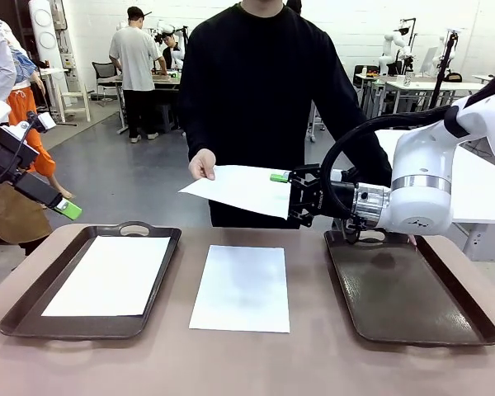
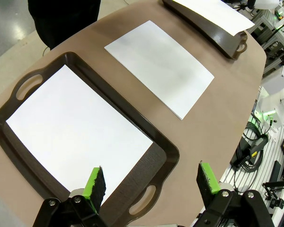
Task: Sort the A4 documents.
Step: Receive the A4 Paper.
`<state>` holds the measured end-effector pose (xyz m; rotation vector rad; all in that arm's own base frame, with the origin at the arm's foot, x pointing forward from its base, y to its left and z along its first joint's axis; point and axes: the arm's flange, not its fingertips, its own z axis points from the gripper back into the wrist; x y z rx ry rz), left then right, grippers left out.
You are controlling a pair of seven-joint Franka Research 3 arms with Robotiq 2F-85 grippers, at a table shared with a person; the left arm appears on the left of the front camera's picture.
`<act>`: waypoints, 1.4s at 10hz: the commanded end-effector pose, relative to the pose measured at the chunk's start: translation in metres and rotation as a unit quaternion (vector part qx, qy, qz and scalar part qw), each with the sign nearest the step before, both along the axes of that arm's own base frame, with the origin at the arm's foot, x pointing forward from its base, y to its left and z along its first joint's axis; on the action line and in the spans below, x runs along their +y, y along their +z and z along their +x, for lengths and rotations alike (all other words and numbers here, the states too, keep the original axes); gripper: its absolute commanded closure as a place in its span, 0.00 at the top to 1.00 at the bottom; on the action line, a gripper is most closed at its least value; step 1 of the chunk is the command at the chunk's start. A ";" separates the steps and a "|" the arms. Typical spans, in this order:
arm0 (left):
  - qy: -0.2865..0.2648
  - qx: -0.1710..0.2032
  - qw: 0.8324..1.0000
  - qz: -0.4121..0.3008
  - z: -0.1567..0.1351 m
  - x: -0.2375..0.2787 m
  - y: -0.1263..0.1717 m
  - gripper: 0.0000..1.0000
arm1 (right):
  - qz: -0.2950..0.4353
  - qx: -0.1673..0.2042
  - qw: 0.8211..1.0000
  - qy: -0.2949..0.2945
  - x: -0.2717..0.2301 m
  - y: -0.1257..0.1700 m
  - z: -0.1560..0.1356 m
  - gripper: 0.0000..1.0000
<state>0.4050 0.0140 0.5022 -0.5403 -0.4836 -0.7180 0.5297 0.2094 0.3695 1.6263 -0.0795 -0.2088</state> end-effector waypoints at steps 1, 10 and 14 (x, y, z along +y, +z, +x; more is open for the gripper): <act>-0.002 -0.002 1.000 0.001 0.000 0.000 0.001 1.00 | 0.016 0.000 1.000 -0.007 0.002 -0.003 0.006 0.39; -0.002 -0.002 1.000 0.001 0.000 0.000 0.001 1.00 | 0.021 0.006 1.000 -0.009 -0.002 -0.008 0.006 0.00; -0.002 -0.002 1.000 0.001 0.000 0.000 0.001 1.00 | 0.003 0.006 1.000 0.000 -0.002 -0.006 0.001 0.00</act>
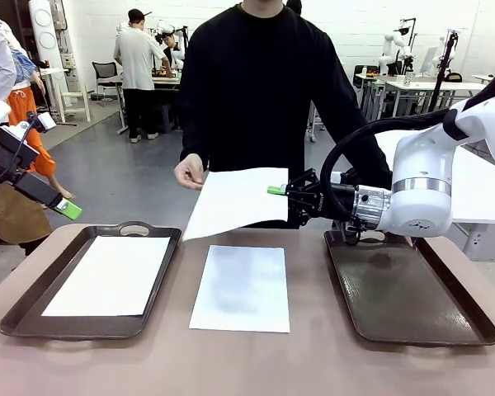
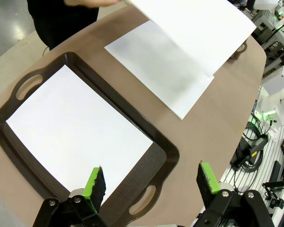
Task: Sort the A4 documents.
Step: Receive the A4 Paper, then place the A4 Paper in the designated Handle tray.
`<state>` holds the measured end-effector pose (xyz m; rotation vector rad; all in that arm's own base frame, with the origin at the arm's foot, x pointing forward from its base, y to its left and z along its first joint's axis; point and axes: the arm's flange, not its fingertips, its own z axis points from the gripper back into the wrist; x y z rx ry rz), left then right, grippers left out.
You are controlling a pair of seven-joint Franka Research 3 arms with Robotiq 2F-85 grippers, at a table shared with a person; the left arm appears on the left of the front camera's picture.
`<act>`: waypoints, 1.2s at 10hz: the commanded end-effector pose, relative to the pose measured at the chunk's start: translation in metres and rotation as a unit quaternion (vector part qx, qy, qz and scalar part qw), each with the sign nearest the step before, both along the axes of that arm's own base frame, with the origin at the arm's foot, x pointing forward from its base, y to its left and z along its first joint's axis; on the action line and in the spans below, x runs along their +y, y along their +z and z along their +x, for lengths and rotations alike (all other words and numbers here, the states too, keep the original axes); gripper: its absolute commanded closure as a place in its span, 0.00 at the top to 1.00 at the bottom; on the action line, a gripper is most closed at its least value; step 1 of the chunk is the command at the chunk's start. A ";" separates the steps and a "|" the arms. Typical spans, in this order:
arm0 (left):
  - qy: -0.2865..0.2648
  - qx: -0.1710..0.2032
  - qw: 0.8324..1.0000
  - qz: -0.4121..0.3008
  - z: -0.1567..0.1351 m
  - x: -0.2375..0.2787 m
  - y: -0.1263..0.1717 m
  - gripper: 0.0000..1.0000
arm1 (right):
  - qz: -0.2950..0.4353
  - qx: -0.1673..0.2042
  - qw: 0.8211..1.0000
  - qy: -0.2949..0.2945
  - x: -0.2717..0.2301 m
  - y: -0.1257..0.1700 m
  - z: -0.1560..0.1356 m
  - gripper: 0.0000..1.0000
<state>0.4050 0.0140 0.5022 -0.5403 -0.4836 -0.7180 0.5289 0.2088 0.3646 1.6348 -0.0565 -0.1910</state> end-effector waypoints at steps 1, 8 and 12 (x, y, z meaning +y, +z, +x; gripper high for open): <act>-0.002 -0.002 1.000 0.001 0.000 0.000 0.001 1.00 | -0.002 0.005 1.000 -0.013 -0.002 -0.001 0.002 0.00; -0.002 -0.002 1.000 0.001 0.000 0.000 0.001 1.00 | -0.002 0.005 1.000 -0.013 -0.002 -0.001 0.002 0.00; -0.002 -0.002 1.000 0.001 0.000 0.000 0.001 1.00 | -0.002 0.005 1.000 -0.013 -0.002 -0.001 0.002 0.00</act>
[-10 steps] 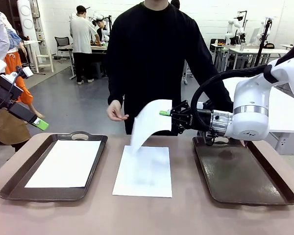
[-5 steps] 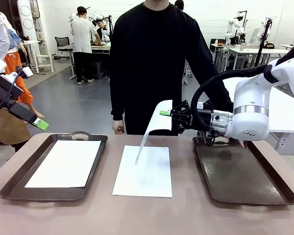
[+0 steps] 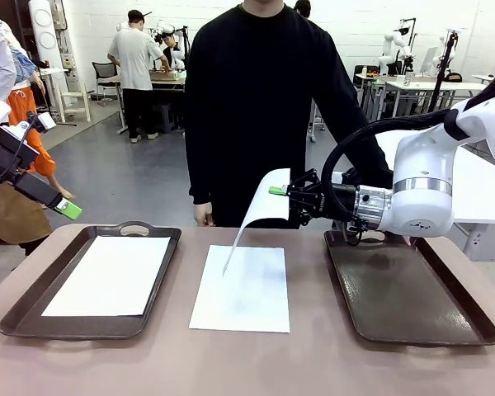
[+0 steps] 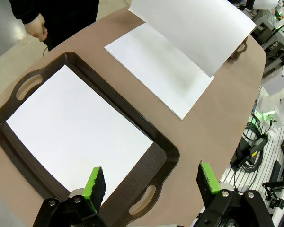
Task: Sort the A4 documents.
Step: Place the A4 Paper in the designated Handle tray.
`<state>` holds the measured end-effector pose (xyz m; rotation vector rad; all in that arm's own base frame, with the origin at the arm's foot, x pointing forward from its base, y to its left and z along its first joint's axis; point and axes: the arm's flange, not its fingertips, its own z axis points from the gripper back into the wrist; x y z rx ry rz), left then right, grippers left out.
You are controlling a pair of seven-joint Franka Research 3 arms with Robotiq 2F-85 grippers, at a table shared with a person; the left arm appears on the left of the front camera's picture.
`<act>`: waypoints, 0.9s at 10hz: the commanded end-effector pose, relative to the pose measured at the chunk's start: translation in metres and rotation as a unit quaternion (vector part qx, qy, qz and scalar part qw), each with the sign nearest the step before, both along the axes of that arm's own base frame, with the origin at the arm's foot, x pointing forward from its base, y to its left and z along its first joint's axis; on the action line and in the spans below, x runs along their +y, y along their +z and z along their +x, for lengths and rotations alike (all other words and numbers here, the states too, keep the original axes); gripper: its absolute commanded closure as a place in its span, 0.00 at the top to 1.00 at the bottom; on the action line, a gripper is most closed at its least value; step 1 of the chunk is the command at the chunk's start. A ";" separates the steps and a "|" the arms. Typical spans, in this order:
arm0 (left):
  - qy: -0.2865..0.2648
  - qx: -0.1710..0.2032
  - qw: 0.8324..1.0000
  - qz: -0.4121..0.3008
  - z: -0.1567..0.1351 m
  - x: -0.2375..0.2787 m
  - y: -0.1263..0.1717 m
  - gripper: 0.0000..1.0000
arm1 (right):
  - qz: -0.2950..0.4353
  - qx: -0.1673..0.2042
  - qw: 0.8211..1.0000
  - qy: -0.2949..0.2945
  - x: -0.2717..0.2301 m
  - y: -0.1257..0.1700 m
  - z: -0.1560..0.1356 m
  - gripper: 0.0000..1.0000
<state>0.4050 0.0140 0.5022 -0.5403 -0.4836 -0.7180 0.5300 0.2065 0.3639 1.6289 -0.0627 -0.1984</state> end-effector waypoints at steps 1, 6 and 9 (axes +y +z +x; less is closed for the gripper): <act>-0.002 -0.002 1.000 0.001 0.000 0.000 0.001 1.00 | 0.000 0.000 1.000 0.000 0.000 0.000 0.000 0.01; -0.002 -0.002 1.000 0.001 0.000 0.000 0.001 1.00 | -0.064 -0.070 0.992 0.080 -0.117 0.013 -0.013 0.01; -0.002 -0.002 1.000 0.001 0.000 0.000 0.001 1.00 | -0.126 -0.068 0.988 0.059 -0.147 -0.012 0.005 0.01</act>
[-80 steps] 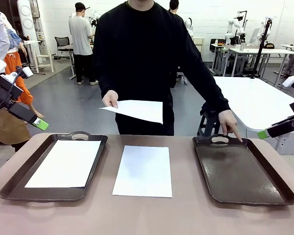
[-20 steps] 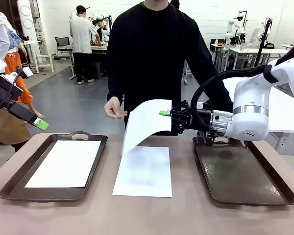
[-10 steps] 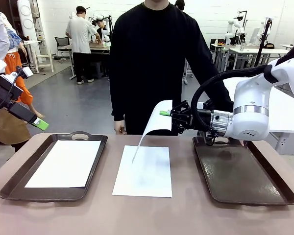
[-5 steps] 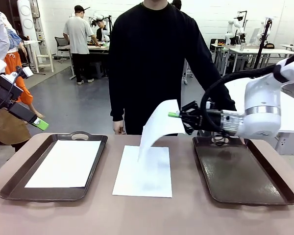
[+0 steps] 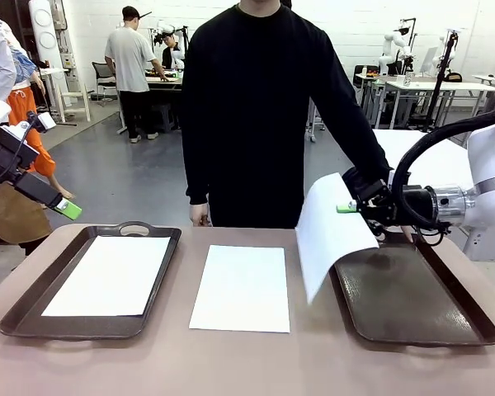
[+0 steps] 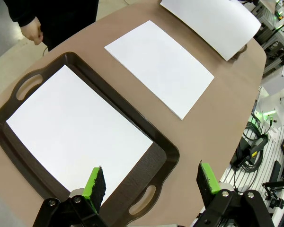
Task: Sort the A4 documents.
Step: Place the A4 Paper in the designated Handle tray.
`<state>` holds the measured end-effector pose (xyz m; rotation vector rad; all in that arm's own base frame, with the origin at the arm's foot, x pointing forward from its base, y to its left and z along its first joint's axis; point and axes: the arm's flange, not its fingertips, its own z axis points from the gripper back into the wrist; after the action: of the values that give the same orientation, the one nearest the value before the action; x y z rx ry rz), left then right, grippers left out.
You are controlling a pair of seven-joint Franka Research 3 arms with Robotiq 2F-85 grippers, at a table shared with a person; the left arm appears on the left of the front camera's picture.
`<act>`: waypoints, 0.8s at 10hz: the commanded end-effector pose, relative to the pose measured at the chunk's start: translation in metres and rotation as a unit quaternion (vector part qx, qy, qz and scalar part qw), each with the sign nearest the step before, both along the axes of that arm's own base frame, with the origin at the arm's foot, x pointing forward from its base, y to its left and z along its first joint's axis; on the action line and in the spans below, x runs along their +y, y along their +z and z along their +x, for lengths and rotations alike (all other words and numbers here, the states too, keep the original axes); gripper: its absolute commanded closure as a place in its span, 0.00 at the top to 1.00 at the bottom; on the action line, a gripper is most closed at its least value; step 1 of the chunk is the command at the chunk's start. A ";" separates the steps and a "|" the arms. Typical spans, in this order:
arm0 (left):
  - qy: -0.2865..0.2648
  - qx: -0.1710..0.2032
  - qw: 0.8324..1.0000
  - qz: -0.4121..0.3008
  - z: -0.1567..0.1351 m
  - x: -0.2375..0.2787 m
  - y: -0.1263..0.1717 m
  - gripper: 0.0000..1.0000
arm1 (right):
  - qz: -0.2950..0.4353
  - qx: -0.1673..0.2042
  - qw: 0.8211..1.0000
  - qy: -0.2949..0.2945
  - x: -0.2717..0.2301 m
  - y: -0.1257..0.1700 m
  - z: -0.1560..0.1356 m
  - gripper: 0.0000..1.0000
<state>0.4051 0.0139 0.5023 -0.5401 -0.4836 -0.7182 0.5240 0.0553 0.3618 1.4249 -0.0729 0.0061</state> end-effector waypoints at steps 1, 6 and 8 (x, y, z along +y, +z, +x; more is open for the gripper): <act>-0.001 -0.002 1.000 0.001 0.000 0.000 0.001 1.00 | -0.016 -0.001 1.000 -0.016 -0.003 -0.016 0.018 0.01; -0.001 -0.002 1.000 0.001 0.000 0.000 0.001 1.00 | -0.097 -0.012 0.995 -0.038 -0.062 -0.036 0.026 0.01; -0.001 -0.002 1.000 0.001 0.000 0.000 0.001 1.00 | -0.136 -0.010 0.990 -0.025 -0.082 -0.033 0.021 0.01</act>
<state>0.4051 0.0139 0.5023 -0.5401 -0.4836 -0.7182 0.5462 -0.0253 0.3225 1.1970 -0.1301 -0.0356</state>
